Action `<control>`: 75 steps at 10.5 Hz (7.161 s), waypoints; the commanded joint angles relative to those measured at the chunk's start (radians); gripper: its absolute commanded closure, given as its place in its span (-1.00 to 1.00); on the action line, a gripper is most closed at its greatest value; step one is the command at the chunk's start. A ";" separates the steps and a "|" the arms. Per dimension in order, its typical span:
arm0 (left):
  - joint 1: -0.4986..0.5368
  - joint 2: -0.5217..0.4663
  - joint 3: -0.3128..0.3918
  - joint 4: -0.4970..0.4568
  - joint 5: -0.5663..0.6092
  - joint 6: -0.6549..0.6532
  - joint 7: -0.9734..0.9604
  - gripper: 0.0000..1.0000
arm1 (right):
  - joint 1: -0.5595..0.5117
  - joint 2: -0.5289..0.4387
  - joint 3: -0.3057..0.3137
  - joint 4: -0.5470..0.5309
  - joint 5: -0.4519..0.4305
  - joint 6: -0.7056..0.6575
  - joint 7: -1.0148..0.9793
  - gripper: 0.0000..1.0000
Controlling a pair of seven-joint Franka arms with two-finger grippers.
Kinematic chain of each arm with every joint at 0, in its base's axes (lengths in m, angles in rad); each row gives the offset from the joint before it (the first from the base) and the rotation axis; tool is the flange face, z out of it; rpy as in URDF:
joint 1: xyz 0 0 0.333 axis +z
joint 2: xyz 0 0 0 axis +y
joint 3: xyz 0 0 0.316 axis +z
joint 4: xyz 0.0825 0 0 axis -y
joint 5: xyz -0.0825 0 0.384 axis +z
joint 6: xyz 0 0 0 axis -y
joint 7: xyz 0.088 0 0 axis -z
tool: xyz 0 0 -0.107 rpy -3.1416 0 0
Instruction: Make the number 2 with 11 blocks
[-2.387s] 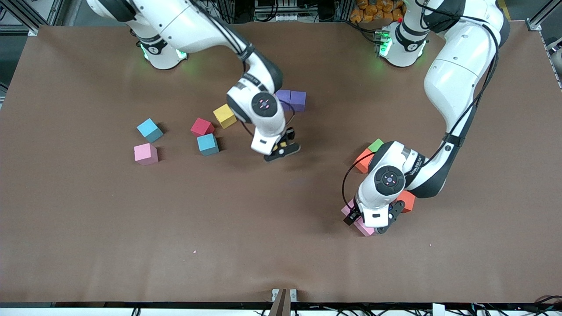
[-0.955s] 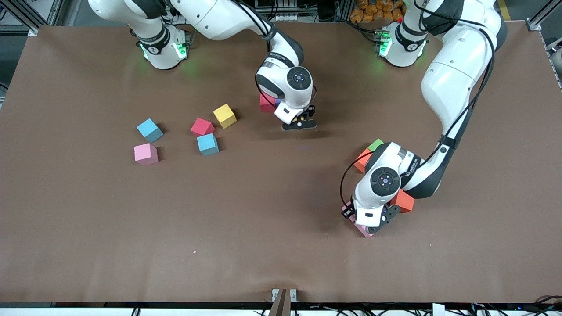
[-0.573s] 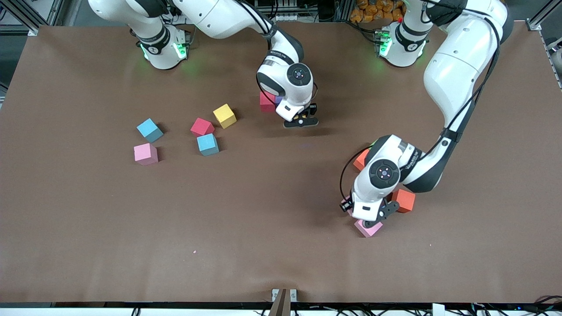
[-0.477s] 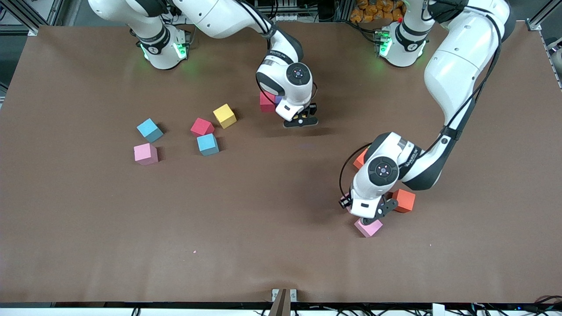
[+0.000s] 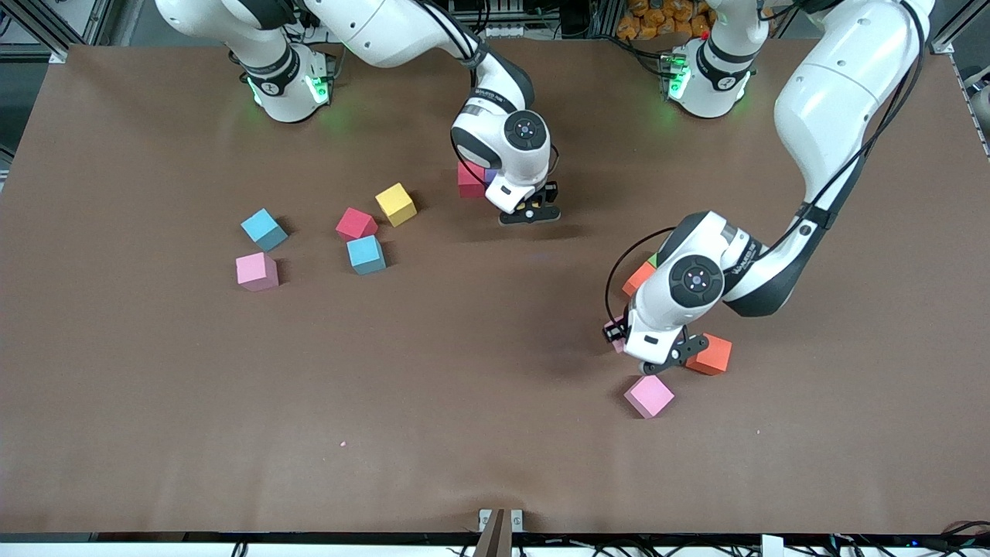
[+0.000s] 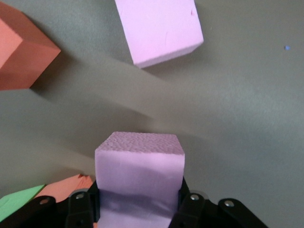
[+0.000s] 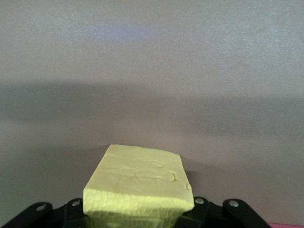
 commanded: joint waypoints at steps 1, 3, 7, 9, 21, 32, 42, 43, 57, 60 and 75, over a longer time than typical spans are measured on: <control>0.008 -0.066 -0.026 -0.085 0.002 -0.001 0.009 -0.11 | 0.004 0.007 -0.011 -0.031 -0.002 -0.009 -0.011 0.80; 0.010 -0.089 -0.055 -0.131 0.002 -0.001 -0.017 -0.16 | 0.004 0.002 -0.013 -0.031 -0.003 -0.035 -0.020 0.80; 0.010 -0.144 -0.078 -0.225 -0.001 0.007 -0.069 -0.17 | 0.004 0.000 -0.016 -0.030 -0.003 -0.041 -0.012 -0.27; 0.005 -0.157 -0.087 -0.257 0.004 0.032 -0.095 -0.18 | 0.004 -0.015 -0.016 -0.027 -0.003 -0.038 0.011 -1.00; -0.105 -0.172 -0.101 -0.231 0.001 0.040 -0.188 -0.18 | -0.280 -0.154 -0.016 0.036 -0.003 -0.141 -0.110 -1.00; -0.375 -0.022 -0.052 -0.203 0.163 0.157 -0.255 -0.07 | -0.549 -0.151 -0.017 0.141 -0.114 -0.311 -0.472 -1.00; -0.403 -0.026 -0.020 -0.257 0.192 0.175 -0.279 -0.08 | -0.555 -0.151 -0.017 0.133 -0.115 -0.327 -0.479 -1.00; -0.403 -0.032 -0.020 -0.260 0.192 0.175 -0.279 -0.08 | -0.555 -0.151 -0.017 0.133 -0.114 -0.327 -0.480 -1.00; -0.392 -0.082 -0.024 -0.297 0.192 0.172 -0.247 -0.09 | -0.559 -0.148 -0.017 0.133 -0.115 -0.327 -0.480 -1.00; -0.392 -0.085 -0.024 -0.323 0.192 0.172 -0.247 -0.09 | -0.565 -0.142 -0.017 0.130 -0.115 -0.325 -0.482 -1.00; -0.390 -0.105 -0.043 -0.361 0.191 0.172 -0.256 -0.13 | -0.636 -0.211 0.029 -0.167 -0.023 -0.327 -0.718 -1.00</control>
